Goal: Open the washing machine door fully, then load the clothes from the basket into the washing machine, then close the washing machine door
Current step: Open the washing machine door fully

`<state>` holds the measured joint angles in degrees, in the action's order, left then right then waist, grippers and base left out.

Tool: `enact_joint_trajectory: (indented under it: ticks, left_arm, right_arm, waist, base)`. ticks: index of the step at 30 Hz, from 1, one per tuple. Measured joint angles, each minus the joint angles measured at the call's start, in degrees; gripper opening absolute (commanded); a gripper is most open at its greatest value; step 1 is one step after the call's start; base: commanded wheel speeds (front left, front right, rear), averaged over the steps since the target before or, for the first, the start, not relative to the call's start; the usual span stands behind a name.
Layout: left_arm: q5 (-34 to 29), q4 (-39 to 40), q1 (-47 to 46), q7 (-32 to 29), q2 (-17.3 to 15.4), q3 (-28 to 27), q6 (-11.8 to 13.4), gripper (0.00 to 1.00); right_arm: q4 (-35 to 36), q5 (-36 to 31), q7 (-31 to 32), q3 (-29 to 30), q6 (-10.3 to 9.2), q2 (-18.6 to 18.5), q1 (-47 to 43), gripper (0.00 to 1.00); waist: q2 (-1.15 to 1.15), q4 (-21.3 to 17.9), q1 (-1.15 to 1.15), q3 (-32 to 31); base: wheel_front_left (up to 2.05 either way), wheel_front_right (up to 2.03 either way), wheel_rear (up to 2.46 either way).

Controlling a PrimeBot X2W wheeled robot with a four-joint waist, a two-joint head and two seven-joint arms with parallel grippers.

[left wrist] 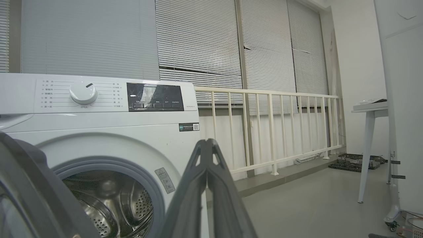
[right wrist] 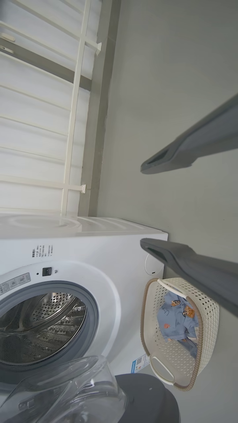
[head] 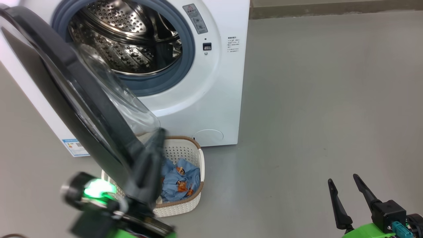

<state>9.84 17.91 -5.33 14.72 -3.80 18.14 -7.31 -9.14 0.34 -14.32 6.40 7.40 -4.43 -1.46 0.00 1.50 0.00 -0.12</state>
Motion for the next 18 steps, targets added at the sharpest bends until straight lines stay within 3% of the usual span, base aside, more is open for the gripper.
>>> enact_joint_trajectory:
  ticks: [7, 18]
  left_arm:
    - [1.0, -7.2, 0.0, 0.0, -0.3, 8.5, 0.0, 0.00]
    - [2.7, -19.9, 0.6, 0.0, 0.1, 7.5, 0.1, 0.00]
  right_arm:
    - [-0.2, 0.0, 0.0, -0.4, 0.00, 0.0, 0.0, 1.00]
    - [-0.2, 0.3, 0.0, -0.5, 0.00, -0.1, 0.1, 1.00]
  waist:
    - [0.00, -0.9, 0.00, 0.5]
    - [0.00, -1.1, 0.00, 2.1]
  base:
    - [0.00, 0.00, 0.00]
    - [0.00, 0.00, 0.00]
